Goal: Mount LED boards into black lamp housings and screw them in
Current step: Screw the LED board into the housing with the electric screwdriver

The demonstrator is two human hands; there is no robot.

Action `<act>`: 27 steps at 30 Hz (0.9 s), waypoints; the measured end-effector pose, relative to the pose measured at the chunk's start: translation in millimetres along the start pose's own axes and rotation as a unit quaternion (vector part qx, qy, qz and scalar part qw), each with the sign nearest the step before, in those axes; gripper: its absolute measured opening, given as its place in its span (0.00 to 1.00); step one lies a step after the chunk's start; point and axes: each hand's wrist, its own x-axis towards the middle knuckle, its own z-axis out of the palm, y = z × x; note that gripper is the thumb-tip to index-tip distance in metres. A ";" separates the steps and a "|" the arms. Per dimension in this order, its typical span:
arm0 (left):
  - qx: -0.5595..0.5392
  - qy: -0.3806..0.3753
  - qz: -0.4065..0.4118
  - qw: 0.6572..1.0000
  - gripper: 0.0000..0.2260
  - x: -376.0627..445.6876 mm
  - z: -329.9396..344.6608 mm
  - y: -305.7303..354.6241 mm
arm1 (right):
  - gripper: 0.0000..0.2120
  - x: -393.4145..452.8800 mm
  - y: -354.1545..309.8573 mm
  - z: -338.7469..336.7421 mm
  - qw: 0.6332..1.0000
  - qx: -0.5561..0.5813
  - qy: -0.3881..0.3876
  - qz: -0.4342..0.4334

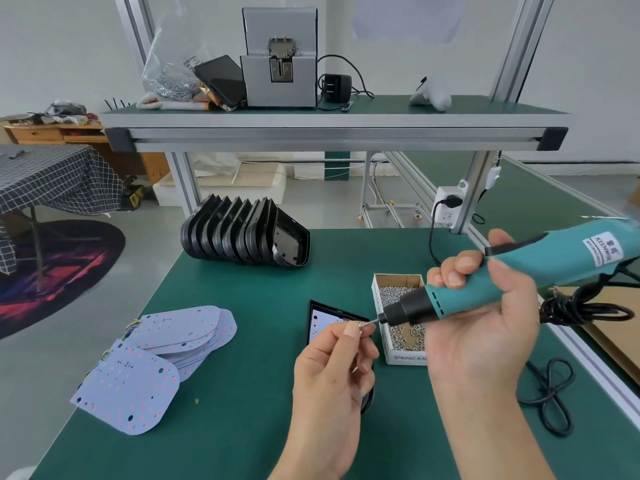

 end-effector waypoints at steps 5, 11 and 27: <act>-0.001 0.017 0.025 1.000 0.11 -0.5 1.8 -6.0 | 0.11 -2.0 2.1 0.1 1.000 0.004 0.014 -0.004; 0.039 0.021 0.065 0.997 0.12 2.0 -2.1 -9.7 | 0.11 -4.2 3.3 -3.5 1.000 -0.003 0.009 0.007; 0.133 0.037 0.139 0.981 0.11 15.1 -18.2 -5.5 | 0.11 -3.5 10.1 -2.1 0.996 0.004 0.035 0.085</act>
